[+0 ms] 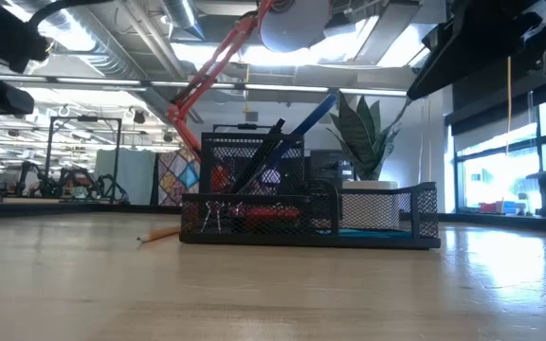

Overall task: Pick and place office supplies into organizer
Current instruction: Put the bottom black pen into the black desk organizer

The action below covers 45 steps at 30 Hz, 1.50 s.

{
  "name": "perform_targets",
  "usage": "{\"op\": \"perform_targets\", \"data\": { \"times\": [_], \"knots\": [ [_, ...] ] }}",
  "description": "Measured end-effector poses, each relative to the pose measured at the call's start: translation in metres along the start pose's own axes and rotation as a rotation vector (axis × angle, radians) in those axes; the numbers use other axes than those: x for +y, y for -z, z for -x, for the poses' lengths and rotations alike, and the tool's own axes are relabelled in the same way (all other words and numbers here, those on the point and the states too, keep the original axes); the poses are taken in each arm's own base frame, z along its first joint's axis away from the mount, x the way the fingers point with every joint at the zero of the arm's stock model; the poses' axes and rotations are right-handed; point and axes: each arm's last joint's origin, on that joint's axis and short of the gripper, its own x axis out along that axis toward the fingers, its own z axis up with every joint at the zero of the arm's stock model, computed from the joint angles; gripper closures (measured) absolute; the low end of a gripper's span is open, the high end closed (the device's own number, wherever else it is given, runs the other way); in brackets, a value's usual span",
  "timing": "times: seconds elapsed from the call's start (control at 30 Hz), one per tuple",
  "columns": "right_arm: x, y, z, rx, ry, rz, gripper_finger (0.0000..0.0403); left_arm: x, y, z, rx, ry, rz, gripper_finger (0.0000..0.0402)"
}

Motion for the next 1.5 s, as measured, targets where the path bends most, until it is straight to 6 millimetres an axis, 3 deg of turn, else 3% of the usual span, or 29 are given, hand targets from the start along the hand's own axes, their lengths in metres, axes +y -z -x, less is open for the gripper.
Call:
{"op": "perform_targets", "data": {
  "times": [0.9, 1.5],
  "knots": [
    [0.0, 0.001, 0.0, 0.006, 0.002, 0.0, 0.0283, -0.013, -0.001, -0.039, 0.085, -0.069, -0.072, 0.0267],
    [0.0, 0.001, 0.0, 0.006, 0.002, 0.0, 0.0283, -0.013, -0.001, -0.041, 0.072, -0.08, -0.084, 0.0338]
  ]
}}
